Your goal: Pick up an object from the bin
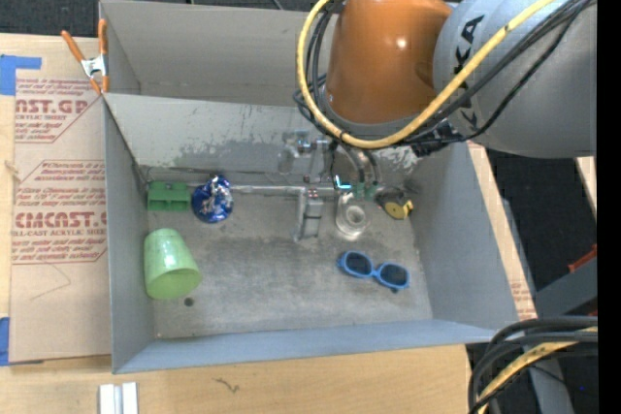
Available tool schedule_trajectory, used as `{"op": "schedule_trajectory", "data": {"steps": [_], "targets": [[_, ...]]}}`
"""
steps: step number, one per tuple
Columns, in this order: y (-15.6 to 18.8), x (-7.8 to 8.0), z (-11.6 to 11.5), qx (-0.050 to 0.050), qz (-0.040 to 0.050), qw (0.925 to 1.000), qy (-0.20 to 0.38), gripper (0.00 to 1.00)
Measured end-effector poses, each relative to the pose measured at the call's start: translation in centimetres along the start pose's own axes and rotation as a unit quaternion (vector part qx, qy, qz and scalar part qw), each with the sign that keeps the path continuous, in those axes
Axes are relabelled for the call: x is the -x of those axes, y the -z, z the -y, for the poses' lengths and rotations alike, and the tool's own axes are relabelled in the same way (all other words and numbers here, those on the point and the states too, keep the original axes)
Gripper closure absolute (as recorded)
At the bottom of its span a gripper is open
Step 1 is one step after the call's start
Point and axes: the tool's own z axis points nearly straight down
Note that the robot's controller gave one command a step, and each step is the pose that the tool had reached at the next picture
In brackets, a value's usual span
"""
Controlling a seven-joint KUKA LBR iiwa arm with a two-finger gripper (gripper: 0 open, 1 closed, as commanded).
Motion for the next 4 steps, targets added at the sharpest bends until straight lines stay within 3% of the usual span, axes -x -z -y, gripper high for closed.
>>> {"op": "schedule_trajectory", "data": {"steps": [1, 2, 3, 4], "targets": [[-5.3, 0.0, -9.3, 0.000, 0.0028, 0.9857, 0.169, 0.00], [-12.8, -3.7, -11.1, 0.000, -0.0010, 0.9919, 0.127, 0.00], [-16.4, -2.5, -13.7, -0.008, 0.0090, 0.9881, 0.153, 0.00], [-16.3, -2.5, -13.6, -0.007, 0.0073, 0.9883, 0.152, 1.00]]}}
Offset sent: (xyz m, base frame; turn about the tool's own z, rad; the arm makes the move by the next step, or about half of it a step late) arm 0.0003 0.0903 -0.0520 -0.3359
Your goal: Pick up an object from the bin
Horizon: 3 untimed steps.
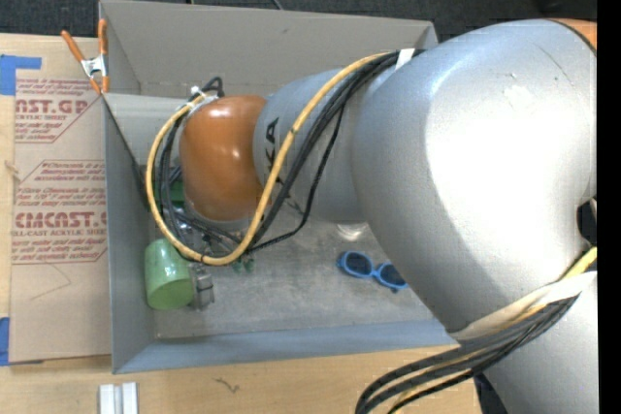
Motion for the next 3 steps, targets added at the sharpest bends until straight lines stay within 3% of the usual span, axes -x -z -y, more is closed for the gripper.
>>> {"op": "schedule_trajectory", "data": {"steps": [1, 2, 3], "targets": [[12.8, 0.1, 2.2, 0.008, 0.0023, 0.9833, 0.182, 1.00], [10.7, -0.3, -1.4, 0.009, -0.0021, 0.9941, 0.108, 1.00], [10.2, -4.3, -0.8, 0.008, -0.0034, 0.9969, 0.078, 1.00]]}}
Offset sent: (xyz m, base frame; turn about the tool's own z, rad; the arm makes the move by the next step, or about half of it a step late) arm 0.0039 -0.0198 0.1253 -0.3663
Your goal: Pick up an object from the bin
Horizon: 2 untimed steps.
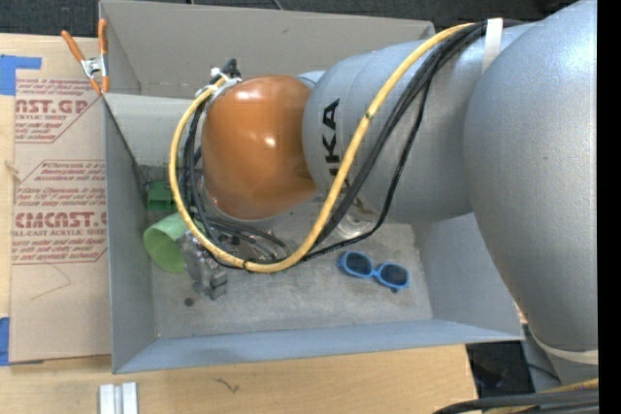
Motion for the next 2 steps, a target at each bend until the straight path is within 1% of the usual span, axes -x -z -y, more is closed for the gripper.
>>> {"op": "schedule_trajectory", "data": {"steps": [1, 2], "targets": [[-2.63, 1.06, 2.43, -0.001, 0.0004, 0.9925, -0.122, 1.00], [-2.56, 1.09, 2.41, 0.000, 0.0010, 0.9925, -0.122, 0.00]]}}
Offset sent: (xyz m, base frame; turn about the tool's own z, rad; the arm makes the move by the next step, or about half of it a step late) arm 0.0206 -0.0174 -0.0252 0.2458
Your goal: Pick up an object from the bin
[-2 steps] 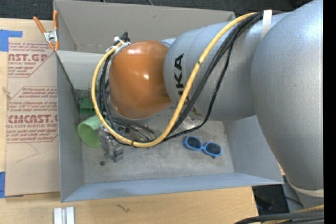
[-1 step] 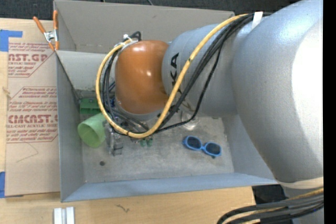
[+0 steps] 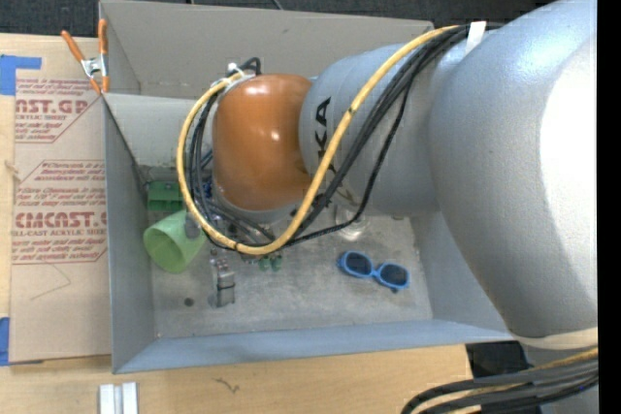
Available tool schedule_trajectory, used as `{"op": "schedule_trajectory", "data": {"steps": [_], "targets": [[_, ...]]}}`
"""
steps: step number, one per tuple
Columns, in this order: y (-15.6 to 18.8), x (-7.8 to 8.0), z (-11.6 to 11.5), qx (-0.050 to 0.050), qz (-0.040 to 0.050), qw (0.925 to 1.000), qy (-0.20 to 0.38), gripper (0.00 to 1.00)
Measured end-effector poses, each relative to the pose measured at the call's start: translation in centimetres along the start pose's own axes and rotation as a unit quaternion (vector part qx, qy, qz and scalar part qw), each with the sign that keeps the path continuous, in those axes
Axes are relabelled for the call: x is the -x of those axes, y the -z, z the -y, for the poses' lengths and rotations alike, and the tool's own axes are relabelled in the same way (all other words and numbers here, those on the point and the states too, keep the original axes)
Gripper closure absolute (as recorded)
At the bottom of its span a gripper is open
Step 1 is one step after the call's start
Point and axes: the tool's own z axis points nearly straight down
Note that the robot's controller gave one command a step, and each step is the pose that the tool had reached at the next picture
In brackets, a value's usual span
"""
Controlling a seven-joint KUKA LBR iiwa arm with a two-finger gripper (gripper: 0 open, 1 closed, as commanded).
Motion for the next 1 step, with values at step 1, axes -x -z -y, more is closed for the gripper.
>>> {"op": "schedule_trajectory", "data": {"steps": [1], "targets": [[-7.22, 6.47, -1.33, 0.002, 0.0138, 0.9997, 0.018, 0.00]]}}
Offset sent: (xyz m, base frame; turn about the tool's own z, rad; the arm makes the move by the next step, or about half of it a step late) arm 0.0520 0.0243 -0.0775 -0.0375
